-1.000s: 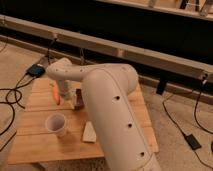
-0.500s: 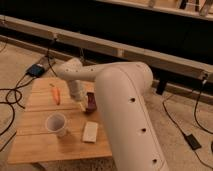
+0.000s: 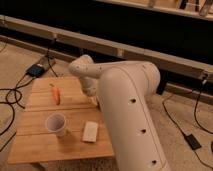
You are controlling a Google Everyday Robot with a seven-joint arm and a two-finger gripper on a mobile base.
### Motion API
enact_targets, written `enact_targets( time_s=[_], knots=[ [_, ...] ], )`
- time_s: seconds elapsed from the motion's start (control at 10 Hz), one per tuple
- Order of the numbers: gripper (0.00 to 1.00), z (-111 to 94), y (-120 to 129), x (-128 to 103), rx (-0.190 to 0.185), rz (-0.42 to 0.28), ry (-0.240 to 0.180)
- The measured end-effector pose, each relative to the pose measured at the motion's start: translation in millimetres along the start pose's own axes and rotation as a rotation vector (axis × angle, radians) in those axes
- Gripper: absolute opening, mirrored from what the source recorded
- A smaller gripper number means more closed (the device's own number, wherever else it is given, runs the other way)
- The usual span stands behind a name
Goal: Drag the ceramic bowl in a circle
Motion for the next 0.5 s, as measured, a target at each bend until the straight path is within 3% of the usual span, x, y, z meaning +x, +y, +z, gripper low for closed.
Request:
enact_targets(
  time_s=[0.2, 0.5],
  knots=[
    [0.0, 1, -22, -22, 0.036, 0.024, -0.012],
    [0.0, -8, -28, -77, 0.081, -0.024, -0.05]
  ],
)
